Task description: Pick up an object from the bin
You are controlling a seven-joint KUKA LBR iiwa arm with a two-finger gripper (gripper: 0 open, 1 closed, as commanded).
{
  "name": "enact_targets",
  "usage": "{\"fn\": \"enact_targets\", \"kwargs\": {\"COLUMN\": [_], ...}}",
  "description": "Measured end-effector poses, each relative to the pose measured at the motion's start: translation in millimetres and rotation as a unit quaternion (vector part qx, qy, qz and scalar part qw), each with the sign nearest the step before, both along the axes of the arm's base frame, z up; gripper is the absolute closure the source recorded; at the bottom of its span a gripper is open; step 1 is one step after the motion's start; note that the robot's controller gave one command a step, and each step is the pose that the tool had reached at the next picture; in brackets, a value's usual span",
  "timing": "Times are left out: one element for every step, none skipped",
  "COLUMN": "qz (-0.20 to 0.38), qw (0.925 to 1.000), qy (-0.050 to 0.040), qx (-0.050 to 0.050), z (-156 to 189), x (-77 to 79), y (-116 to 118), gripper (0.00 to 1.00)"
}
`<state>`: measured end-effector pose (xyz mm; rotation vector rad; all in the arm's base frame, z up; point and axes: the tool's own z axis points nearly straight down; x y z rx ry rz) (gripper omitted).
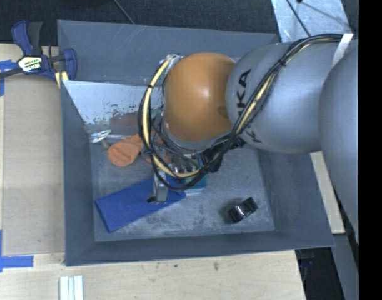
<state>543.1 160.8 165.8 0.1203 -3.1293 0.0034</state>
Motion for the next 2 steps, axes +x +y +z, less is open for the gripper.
{"fn": "enact_targets", "kwargs": {"qz": [-0.004, 0.067], "qw": [1.0, 0.9977], "qy": [-0.0077, -0.0063], "qx": [0.002, 0.002], "z": [22, -39], "x": [55.0, 42.3], "y": [-19, -43], "gripper": [0.0, 1.0]}}
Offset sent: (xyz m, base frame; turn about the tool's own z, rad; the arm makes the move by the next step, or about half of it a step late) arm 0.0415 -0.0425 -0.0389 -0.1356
